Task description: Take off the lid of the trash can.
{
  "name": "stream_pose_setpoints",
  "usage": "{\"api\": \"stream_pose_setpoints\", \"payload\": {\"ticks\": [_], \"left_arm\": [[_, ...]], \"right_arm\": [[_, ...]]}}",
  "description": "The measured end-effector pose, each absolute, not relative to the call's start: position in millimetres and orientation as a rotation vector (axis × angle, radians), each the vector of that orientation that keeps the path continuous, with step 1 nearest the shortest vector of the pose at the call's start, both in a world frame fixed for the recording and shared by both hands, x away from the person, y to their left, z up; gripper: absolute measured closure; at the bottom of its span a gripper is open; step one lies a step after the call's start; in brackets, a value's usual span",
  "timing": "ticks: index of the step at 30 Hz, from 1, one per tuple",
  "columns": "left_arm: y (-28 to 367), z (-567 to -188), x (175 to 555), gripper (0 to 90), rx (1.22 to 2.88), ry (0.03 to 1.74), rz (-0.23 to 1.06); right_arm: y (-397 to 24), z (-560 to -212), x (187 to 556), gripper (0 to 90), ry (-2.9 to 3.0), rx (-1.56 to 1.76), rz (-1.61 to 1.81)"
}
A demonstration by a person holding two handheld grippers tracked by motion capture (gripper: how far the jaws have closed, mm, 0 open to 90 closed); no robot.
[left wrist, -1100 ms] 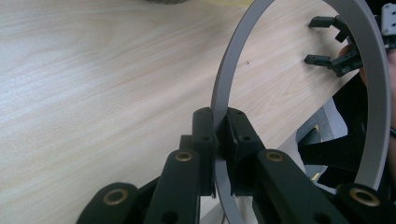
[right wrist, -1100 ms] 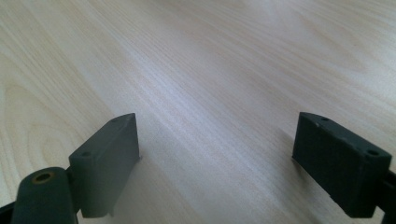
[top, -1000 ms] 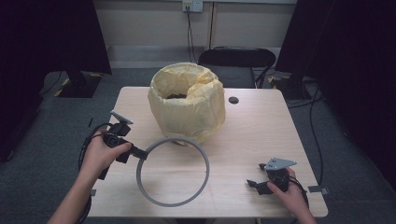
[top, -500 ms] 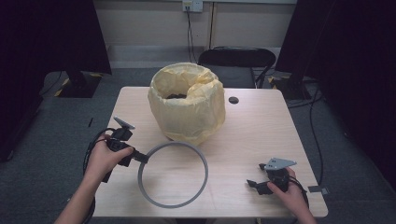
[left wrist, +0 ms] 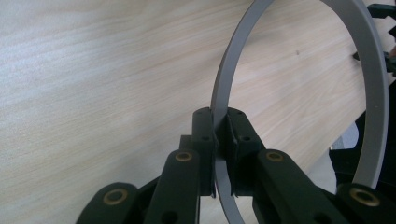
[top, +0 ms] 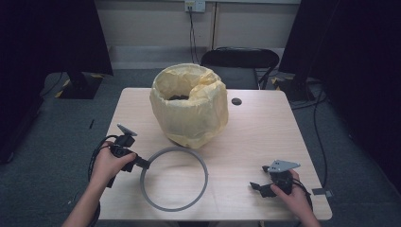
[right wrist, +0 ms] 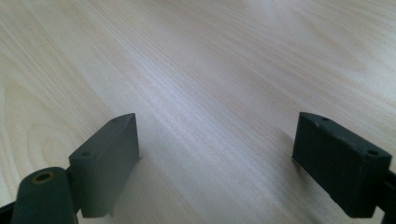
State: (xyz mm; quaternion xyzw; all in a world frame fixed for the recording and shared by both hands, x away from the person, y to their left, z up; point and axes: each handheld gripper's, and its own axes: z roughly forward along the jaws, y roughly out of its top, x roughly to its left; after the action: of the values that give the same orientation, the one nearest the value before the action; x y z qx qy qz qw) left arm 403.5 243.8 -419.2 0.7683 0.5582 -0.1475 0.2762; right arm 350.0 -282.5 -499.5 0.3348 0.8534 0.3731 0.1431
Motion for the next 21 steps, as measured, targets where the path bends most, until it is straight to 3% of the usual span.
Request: {"api": "stream_pose_setpoints", "payload": {"ticks": [21], "left_arm": [[249,-446,410,82.6,2.065,1.566,-0.357]], "right_arm": [[-282,-500,350,13.7,2.461,0.965,1.076]]}}
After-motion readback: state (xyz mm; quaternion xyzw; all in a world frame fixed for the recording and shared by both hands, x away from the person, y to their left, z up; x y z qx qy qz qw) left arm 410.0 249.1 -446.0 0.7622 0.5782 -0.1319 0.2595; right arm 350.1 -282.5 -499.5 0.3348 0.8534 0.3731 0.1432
